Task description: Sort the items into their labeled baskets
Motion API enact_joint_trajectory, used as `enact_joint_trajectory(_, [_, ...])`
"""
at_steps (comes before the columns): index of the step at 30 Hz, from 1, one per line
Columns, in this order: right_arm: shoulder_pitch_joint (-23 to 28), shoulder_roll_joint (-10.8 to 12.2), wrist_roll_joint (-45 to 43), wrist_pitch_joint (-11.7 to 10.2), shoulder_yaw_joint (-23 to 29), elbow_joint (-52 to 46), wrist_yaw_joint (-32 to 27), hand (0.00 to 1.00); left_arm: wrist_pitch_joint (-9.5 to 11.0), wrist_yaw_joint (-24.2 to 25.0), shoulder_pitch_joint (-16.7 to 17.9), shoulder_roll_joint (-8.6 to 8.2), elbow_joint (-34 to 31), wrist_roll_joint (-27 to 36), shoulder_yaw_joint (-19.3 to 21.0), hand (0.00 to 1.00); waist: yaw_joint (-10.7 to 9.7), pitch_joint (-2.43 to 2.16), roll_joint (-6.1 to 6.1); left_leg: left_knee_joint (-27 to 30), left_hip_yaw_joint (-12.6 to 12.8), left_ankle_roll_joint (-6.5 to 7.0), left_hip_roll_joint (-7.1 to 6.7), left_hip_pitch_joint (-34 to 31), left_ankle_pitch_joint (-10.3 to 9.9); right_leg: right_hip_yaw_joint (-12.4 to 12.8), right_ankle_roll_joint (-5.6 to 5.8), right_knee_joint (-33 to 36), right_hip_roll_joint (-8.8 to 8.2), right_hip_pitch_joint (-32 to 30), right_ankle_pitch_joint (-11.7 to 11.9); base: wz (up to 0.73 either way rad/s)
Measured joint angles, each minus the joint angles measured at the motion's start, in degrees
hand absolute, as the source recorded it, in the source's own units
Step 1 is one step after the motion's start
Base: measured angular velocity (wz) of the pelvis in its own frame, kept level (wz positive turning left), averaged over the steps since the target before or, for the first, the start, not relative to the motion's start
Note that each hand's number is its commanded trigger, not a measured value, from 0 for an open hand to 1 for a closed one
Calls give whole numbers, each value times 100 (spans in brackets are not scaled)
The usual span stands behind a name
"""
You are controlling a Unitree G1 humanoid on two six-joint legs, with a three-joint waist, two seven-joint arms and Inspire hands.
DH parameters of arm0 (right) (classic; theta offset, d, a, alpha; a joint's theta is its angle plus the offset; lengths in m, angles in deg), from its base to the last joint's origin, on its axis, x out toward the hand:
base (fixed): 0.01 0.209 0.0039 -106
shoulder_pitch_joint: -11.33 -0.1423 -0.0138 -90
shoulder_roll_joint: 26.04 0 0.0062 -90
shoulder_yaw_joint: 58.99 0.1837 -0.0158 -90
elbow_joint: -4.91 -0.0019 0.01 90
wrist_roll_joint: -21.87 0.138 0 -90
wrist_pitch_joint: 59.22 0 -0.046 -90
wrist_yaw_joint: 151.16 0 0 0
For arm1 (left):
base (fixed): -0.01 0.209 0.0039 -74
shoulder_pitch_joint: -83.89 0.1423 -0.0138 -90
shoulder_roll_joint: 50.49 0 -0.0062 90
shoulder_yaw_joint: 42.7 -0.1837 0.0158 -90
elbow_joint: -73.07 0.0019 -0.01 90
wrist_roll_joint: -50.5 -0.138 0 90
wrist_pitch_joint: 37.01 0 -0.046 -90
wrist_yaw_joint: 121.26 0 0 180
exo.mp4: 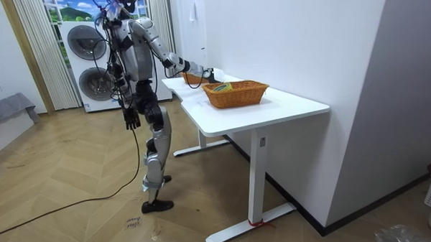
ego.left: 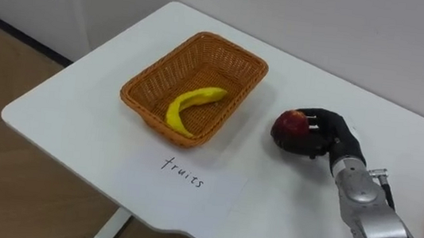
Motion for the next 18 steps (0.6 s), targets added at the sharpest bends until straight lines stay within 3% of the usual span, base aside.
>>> enact_joint_trajectory(4, [208,-1,-9,-4,235,-389,-120,100,64,-41,-6,-28,7,-11,164,0,-84,9,48,-17,21,1,2,19,0,36,0,-2,-1,-8,0,-3])
enact_joint_trajectory(12, [208,-40,-41,-3,703,-1051,-564,100,100,-163,-42,-41,22,-11,242,0,-338,-24,78,-57,74,3,12,51,2,75,1,-3,-4,-17,-1,-3])
enact_joint_trajectory(18, [202,-120,-310,5,791,-1932,-619,100,121,-168,-115,-43,6,-19,272,0,-413,-100,-36,-84,96,6,12,108,4,139,1,-4,-5,9,-1,-2])
